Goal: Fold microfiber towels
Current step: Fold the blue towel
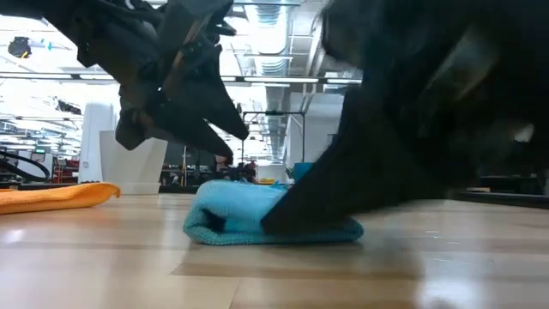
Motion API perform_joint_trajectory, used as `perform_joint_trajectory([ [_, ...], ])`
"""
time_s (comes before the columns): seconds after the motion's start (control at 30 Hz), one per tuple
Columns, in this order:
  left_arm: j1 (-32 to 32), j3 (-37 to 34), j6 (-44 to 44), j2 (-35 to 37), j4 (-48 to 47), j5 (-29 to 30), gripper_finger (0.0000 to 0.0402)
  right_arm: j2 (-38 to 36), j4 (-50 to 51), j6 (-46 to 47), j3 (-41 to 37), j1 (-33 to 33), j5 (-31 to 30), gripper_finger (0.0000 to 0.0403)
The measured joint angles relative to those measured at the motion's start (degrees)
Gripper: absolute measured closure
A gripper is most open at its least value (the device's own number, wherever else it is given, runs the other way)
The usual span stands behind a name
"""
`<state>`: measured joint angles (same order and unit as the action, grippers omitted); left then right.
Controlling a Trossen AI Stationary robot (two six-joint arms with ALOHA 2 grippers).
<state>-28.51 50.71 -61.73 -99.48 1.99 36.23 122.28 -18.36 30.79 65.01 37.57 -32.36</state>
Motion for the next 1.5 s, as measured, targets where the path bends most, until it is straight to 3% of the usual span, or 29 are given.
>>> perform_joint_trajectory([
  [0.2,-0.63,-0.06,1.90,-0.02,4.58,0.77,0.0248,-4.87,0.83,-5.17,0.09,1.94,-10.88,0.0386],
  [0.47,-1.37,-0.03,2.56,-0.94,6.56,3.53,0.0248,-4.77,-2.45,3.99,-9.98,1.27,-13.14,0.0389],
  [0.6,-1.33,0.04,2.54,-3.84,11.98,2.66,0.0248,-3.81,-11.07,4.97,-14.53,0.48,-10.70,0.0386],
  [0.77,-1.38,0.03,0.80,-8.95,18.68,-0.17,0.0249,-2.28,-13.32,5.15,-15.53,-0.15,-8.73,0.0388],
  [0.97,-1.37,0.03,-1.46,-10.40,17.10,0.18,0.0249,-5.23,-15.76,3.44,-15.59,-0.16,-8.29,0.0385],
  [1.2,-1.13,0.05,-1.14,-10.38,13.75,2.06,0.0249,-7.28,-25.83,-7.46,-15.45,0.28,-8.20,0.0388],
  [1.5,-0.62,0.10,-2.49,-12.09,11.88,2.07,0.0249,1.77,-24.75,1.93,-15.52,-0.20,-5.66,0.0381],
])
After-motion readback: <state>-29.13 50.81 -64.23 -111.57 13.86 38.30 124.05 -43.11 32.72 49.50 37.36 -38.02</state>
